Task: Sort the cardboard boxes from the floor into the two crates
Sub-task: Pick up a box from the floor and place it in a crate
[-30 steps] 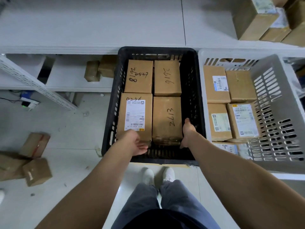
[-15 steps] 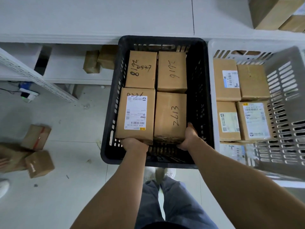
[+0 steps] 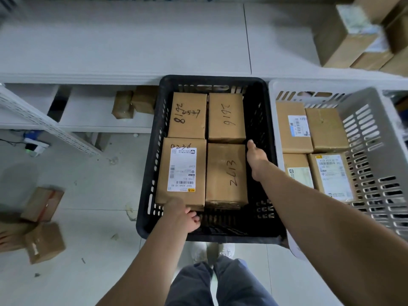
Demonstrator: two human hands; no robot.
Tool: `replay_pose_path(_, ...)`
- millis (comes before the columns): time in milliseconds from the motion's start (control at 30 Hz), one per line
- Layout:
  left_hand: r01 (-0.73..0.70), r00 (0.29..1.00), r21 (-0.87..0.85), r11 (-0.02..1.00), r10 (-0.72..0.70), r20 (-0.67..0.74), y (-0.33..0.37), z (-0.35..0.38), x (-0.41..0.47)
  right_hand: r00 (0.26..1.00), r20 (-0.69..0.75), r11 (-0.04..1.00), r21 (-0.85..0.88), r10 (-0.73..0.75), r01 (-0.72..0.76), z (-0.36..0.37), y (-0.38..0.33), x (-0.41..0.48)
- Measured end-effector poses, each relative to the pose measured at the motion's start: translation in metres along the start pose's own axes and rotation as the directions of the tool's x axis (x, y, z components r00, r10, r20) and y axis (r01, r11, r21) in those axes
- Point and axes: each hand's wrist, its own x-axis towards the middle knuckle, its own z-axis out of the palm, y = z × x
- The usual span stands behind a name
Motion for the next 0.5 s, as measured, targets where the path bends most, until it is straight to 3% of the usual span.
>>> replay_pose_path(67,-0.079,0.994,0.153,0.985,0.066,0.089,0.004,0.013,-0.015,0.998,0.005,0.997,-0.021,-0.069,0.069,0.003,-0.017,0.003)
replay_pose_path(133,-0.328,0.944,0.338,0.882,0.298,0.139,0.025,0.034,-0.028,0.993,0.016,0.993,-0.026,-0.114,0.114,0.006,-0.028,0.006)
replay_pose_path(167,-0.484,0.871,0.431,0.761,0.465,0.157,0.040,0.046,-0.031,0.992,0.024,0.992,-0.021,-0.124,0.125,0.008,-0.032,0.009)
replay_pose_path(233,-0.672,0.664,0.606,0.426,0.708,0.239,0.072,0.067,-0.030,0.990,0.036,0.990,-0.024,-0.138,0.139,0.009,-0.039,0.016)
replay_pose_path(267,-0.692,0.576,0.667,0.277,0.769,0.278,0.088,0.075,-0.025,0.989,0.036,0.988,-0.043,-0.146,0.147,0.009,-0.043,0.020)
replay_pose_path(333,-0.656,0.495,0.748,0.096,0.803,0.332,0.117,0.085,-0.007,0.987,0.027,0.984,-0.082,-0.157,0.159,0.010,-0.050,0.031)
replay_pose_path(433,-0.538,0.498,0.842,-0.045,0.789,0.361,0.143,0.095,0.016,0.988,0.018,0.983,-0.099,-0.154,0.155,0.011,-0.060,0.046)
replay_pose_path(500,-0.479,0.511,0.875,-0.065,0.790,0.339,0.153,0.098,0.027,0.982,0.030,0.976,-0.109,-0.184,0.187,0.014,-0.067,0.054)
